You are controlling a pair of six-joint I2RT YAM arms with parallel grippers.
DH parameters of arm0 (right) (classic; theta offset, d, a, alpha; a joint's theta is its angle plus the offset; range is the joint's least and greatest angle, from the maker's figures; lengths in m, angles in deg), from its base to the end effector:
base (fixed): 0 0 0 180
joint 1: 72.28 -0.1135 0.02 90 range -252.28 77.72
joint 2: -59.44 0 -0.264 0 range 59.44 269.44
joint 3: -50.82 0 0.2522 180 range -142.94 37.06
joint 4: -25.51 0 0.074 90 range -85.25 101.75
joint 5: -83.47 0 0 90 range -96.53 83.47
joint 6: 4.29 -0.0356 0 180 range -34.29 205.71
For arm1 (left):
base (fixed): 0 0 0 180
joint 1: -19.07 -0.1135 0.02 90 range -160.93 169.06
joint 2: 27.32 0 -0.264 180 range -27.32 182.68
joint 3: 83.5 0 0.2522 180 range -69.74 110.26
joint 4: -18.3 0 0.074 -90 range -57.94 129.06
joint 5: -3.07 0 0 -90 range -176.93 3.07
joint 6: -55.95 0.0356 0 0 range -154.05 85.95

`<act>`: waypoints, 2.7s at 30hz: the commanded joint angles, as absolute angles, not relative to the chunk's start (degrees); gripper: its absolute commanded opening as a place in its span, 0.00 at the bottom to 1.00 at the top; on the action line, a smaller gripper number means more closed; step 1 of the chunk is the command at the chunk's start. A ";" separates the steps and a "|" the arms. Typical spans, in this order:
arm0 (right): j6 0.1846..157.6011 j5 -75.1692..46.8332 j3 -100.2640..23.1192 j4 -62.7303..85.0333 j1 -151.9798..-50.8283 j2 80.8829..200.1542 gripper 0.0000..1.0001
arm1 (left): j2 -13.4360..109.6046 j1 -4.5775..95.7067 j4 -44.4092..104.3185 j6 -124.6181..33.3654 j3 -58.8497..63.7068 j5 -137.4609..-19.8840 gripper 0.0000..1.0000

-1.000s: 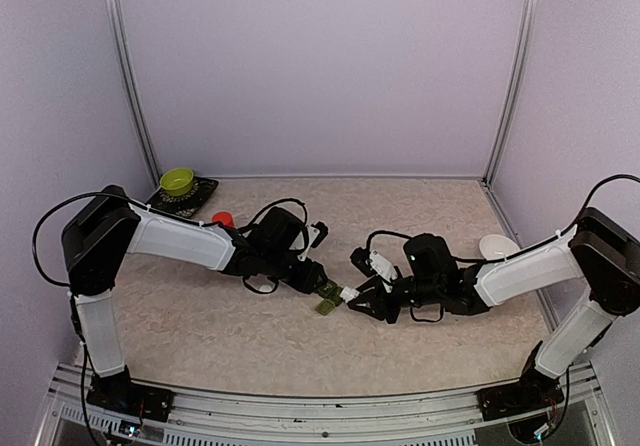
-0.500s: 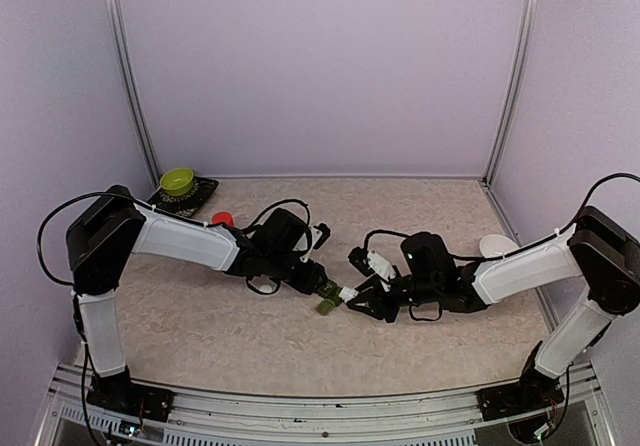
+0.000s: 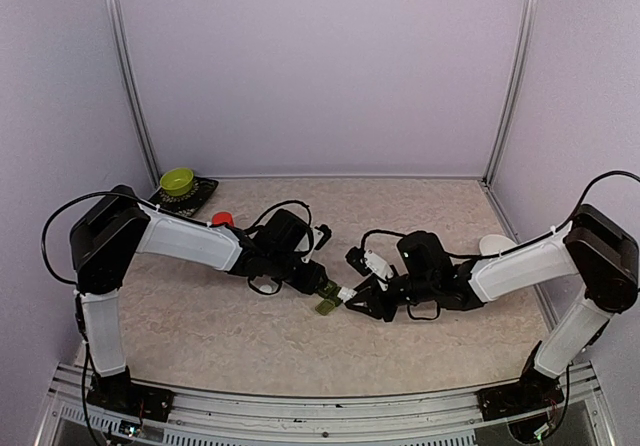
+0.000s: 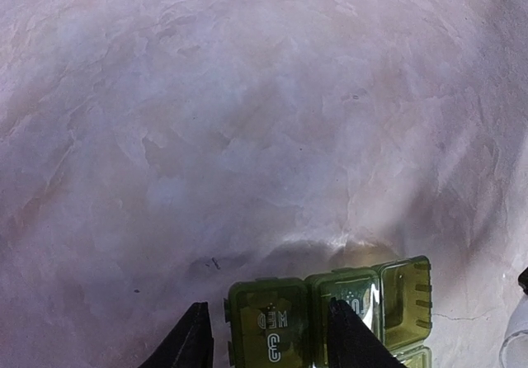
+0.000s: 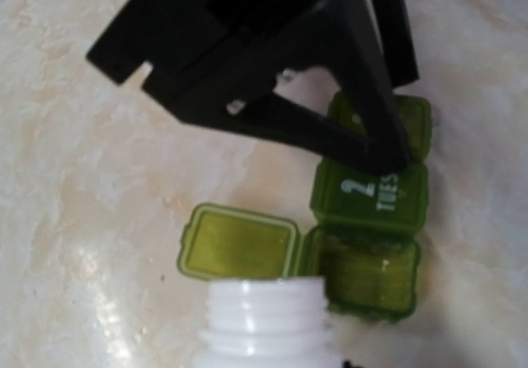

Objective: Sort the pills into containers
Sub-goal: Hold the pill container at the center of the board, then pour the pill into the compartment of the pill container.

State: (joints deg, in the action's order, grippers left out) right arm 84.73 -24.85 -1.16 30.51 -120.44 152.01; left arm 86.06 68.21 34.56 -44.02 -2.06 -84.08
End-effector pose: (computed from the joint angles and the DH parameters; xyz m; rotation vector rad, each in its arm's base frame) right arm 0.1991 0.2392 0.1504 -1.0821 2.0073 0.8190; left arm 0.2681 -0.3126 0.1407 0.8537 2.3292 -0.5209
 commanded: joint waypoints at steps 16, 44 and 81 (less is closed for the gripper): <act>85.53 -21.64 -8.11 20.77 -119.52 156.43 0.00 | 85.46 67.93 33.82 -44.50 -3.25 -82.42 0.45; 85.75 -19.44 -18.76 4.53 -119.55 160.98 0.00 | 84.22 67.93 32.94 -44.96 -4.64 -82.52 0.45; 84.72 -20.32 -37.28 -21.10 -119.55 167.75 0.00 | 83.51 67.94 32.67 -45.38 -5.45 -82.96 0.44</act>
